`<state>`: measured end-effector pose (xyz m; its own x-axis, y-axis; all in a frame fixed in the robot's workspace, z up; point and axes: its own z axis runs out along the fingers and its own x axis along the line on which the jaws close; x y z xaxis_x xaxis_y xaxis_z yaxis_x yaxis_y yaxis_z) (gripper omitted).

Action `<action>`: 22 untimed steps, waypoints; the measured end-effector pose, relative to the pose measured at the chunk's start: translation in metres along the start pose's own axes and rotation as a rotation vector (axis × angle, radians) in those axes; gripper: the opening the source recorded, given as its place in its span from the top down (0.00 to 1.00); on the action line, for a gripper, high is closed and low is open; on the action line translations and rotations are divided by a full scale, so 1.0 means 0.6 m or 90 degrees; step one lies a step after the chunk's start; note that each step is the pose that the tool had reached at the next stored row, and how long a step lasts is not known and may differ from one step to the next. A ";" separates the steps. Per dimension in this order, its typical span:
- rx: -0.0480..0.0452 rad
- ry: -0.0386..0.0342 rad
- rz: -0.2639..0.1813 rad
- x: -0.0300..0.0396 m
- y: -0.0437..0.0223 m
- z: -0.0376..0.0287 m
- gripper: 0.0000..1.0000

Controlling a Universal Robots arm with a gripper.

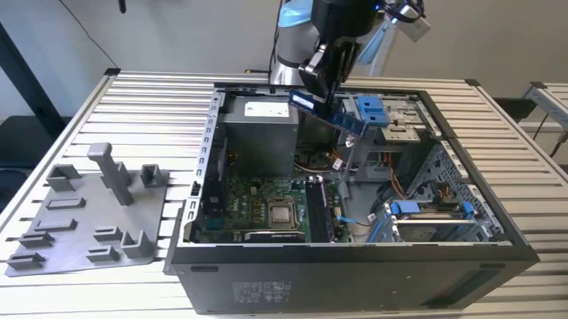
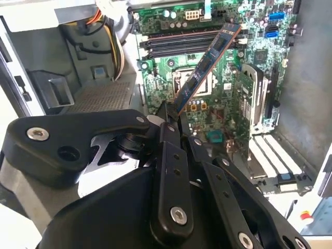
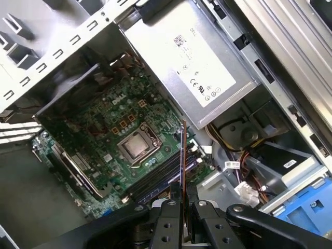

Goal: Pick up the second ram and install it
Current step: 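Insert the second ram into the second slot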

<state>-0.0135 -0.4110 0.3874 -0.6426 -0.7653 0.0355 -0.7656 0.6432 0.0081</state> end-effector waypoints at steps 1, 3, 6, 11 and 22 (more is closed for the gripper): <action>-0.0003 -0.0001 0.007 0.000 0.000 0.000 0.86; -0.0008 -0.0002 0.022 0.000 0.000 0.000 0.86; -0.0014 -0.0004 0.040 0.000 0.000 0.000 0.86; -0.0014 -0.0006 0.043 0.008 -0.007 0.002 0.86; 0.0303 -0.0292 0.045 0.027 -0.018 0.007 0.86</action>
<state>-0.0157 -0.4306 0.3840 -0.6951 -0.7188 -0.0115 -0.7179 0.6949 -0.0404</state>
